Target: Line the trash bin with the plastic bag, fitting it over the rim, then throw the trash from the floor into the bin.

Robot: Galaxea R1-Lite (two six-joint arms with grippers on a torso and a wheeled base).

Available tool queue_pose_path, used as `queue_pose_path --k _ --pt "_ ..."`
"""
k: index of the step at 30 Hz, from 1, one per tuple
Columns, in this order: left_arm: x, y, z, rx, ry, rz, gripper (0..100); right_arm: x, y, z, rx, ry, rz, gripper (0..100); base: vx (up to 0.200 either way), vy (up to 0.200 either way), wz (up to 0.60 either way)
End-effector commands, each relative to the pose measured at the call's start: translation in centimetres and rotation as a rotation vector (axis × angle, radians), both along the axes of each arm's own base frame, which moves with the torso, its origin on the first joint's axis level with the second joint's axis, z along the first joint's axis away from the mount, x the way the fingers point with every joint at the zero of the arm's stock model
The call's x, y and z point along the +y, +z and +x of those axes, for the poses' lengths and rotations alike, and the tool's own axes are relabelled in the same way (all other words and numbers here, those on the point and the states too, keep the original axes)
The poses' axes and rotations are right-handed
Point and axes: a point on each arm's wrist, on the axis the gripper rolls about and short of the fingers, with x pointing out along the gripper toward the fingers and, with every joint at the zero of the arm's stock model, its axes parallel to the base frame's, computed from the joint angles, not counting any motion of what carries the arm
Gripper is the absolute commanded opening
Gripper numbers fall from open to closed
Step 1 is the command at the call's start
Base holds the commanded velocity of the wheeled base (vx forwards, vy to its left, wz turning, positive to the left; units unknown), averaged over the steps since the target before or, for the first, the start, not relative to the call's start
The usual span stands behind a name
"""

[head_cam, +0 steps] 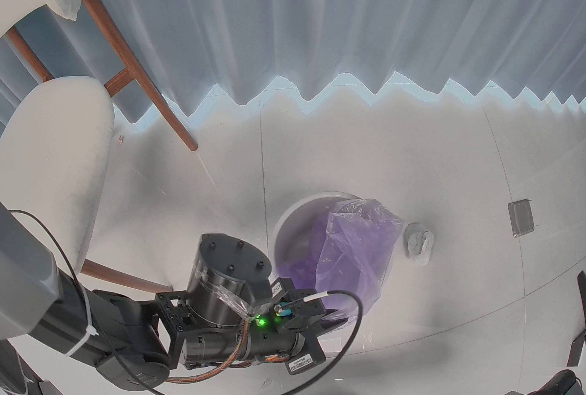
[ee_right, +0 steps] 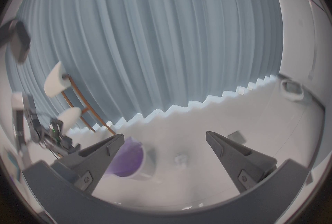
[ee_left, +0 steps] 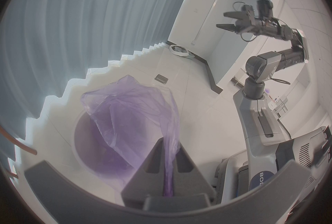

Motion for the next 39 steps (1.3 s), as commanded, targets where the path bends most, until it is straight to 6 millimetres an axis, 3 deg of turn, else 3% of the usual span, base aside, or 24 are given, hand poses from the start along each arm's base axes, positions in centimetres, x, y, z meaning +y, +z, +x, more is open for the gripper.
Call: queue_pose_path --k 1,5,13,24,30,39 --pt "-0.2 0.7 -0.8 -0.013 -0.021 -0.024 0 1.4 7.0 6.6 0.322 0.144 0.250 100 0.000 0.000 0.00" --pt "-0.4 0.8 -0.7 -0.017 -0.018 -0.030 0 2.6 8.3 9.2 0.478 0.257 0.208 100 0.000 0.000 0.00" --pt "-1.3 0.7 -1.5 -0.012 -0.046 -0.042 0 5.8 6.3 12.7 0.677 0.419 0.005 100 0.000 0.000 0.00" --pt "-3.4 -0.7 -2.4 0.035 -0.094 -0.023 0 9.2 6.1 17.2 0.742 0.496 -0.127 100 0.000 0.000 0.00" --pt "-4.2 -1.0 -2.4 0.063 -0.087 -0.040 0 10.7 6.8 18.2 0.729 0.536 -0.148 100 0.000 0.000 0.00" --pt "-4.3 -1.3 -2.3 0.056 -0.061 -0.032 0 11.5 5.4 19.6 0.778 0.524 -0.205 100 0.000 0.000 0.00"
